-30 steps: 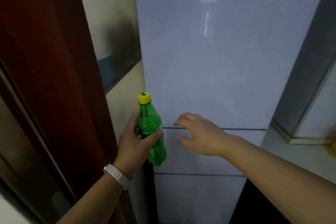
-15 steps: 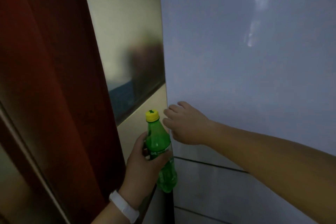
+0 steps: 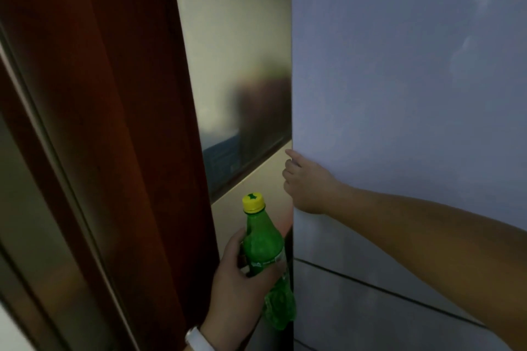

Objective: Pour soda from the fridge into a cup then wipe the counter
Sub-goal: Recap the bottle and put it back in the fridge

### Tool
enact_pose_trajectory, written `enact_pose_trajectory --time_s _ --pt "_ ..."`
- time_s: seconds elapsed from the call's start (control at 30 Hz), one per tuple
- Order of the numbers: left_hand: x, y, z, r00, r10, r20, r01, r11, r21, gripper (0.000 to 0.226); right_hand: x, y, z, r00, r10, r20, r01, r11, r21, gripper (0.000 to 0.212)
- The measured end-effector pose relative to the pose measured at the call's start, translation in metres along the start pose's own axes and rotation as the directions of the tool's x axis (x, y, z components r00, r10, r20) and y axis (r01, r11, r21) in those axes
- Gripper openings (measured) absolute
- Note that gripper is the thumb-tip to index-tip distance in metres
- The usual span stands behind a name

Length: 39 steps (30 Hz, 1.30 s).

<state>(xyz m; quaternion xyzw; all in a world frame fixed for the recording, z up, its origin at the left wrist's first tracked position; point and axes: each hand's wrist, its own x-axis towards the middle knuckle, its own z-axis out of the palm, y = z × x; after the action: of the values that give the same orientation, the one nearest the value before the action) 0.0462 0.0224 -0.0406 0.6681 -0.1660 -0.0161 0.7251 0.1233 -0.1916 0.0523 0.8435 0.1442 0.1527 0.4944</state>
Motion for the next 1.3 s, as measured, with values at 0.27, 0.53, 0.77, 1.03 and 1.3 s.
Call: enact_pose_trajectory --time_s 0.27,0.53,0.77,1.03,1.3 --pt "-0.005 0.003 0.002 0.999 -0.030 -0.018 0.031 0.998 0.062 0.070 -0.003 -0.004 -0.008 0.997 0.014 0.078 -0.010 0.999 -0.053 0.036" --pt "-0.016 0.018 0.001 0.999 -0.025 -0.031 0.027 0.997 0.079 0.069 -0.015 -0.019 -0.029 0.999 0.031 -0.031 -0.030 0.998 0.049 0.037" --pt "-0.034 0.018 -0.012 1.000 -0.029 0.002 0.029 0.997 0.069 0.066 -0.045 -0.037 -0.062 0.989 0.026 -0.144 -0.007 0.991 0.132 0.033" --pt "-0.054 0.027 -0.047 1.000 0.019 0.004 -0.019 0.995 0.099 0.063 -0.075 -0.058 -0.095 0.970 0.016 -0.242 0.029 0.983 0.183 0.031" --pt "-0.080 0.024 -0.073 0.983 0.030 0.183 -0.038 0.999 0.038 0.052 -0.111 -0.082 -0.129 0.982 0.058 -0.181 -0.030 0.987 0.155 0.035"
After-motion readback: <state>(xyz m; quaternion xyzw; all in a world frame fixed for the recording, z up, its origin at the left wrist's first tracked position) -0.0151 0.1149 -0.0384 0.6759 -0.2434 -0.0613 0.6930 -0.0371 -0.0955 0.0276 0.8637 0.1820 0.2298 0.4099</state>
